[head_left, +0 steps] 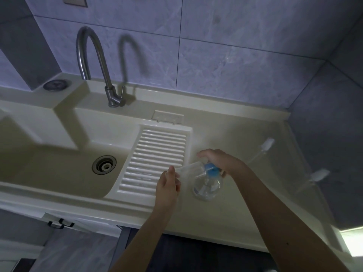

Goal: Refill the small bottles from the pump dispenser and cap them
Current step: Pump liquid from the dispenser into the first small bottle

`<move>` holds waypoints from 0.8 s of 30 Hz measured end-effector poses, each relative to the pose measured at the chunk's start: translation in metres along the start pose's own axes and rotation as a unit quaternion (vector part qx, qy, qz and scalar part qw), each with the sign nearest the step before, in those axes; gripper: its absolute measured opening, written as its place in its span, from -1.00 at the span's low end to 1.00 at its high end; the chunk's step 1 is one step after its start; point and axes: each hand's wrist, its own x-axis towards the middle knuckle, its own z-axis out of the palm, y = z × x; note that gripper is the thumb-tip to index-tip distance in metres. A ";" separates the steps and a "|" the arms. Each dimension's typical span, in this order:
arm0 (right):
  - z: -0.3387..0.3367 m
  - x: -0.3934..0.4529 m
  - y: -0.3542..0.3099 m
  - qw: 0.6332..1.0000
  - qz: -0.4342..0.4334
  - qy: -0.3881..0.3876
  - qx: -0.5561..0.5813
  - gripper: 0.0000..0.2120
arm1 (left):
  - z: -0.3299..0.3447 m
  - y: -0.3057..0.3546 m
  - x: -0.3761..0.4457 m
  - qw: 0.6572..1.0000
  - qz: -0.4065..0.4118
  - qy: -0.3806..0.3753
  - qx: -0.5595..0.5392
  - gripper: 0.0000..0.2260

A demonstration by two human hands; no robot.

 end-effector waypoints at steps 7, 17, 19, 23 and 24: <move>0.001 0.004 0.004 1.000 -0.014 0.014 -0.009 -0.62 | 0.000 0.002 -0.002 1.000 -0.001 -0.010 -0.009 -0.67; 0.007 0.009 0.007 0.991 -0.040 0.092 -0.092 -0.56 | -0.005 -0.008 -0.001 1.000 -0.023 -0.018 0.006 -0.65; 0.006 0.007 0.006 0.995 -0.033 0.066 -0.074 -0.52 | -0.005 -0.008 -0.003 0.999 -0.033 -0.015 -0.002 -0.65; -0.001 0.001 -0.001 1.000 0.006 -0.027 0.000 -0.34 | -0.004 -0.005 -0.005 0.999 -0.037 -0.020 -0.015 -0.65; -0.003 -0.001 -0.003 0.998 0.017 -0.048 0.023 -0.31 | -0.005 -0.004 -0.006 0.999 -0.037 -0.022 -0.020 -0.65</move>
